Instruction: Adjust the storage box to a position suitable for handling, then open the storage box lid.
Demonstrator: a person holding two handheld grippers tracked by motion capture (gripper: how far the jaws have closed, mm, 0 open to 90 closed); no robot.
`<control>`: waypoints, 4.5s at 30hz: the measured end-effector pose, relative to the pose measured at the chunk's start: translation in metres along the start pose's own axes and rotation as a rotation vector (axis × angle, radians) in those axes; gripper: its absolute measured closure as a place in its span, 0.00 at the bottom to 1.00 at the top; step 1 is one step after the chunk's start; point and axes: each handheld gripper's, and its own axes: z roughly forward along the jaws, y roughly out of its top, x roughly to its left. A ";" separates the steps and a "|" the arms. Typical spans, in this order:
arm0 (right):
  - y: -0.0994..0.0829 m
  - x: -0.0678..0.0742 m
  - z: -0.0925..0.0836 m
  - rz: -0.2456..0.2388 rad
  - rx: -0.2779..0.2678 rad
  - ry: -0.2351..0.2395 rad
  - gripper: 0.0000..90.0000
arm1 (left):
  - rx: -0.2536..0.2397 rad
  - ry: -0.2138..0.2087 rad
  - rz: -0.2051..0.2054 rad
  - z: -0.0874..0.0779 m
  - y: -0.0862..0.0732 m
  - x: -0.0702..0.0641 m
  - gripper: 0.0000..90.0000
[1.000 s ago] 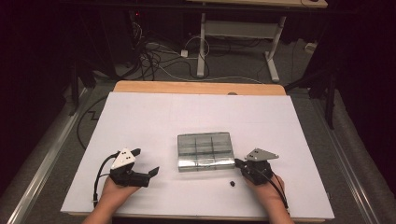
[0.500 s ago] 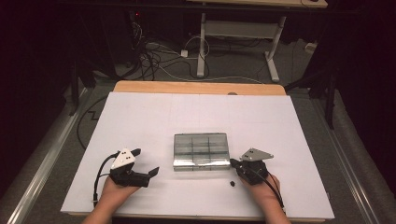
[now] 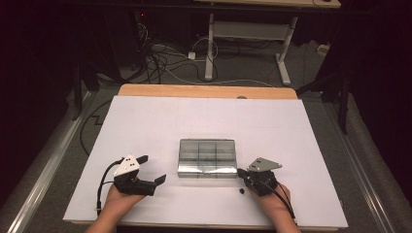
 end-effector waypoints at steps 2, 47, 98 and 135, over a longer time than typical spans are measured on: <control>-0.001 -0.001 -0.002 0.001 -0.008 0.004 1.00 | 0.030 -0.058 -0.008 0.005 0.002 -0.006 0.21; 0.015 0.013 -0.026 0.046 -0.158 0.110 1.00 | 0.076 -0.061 -0.132 0.013 0.002 0.001 0.94; 0.037 0.068 0.014 -0.052 -0.114 0.261 1.00 | 0.059 -0.121 -0.107 0.014 0.006 -0.002 0.97; 0.030 0.070 0.032 -0.016 -0.038 0.238 1.00 | 0.067 -0.145 -0.114 0.027 0.010 -0.013 0.97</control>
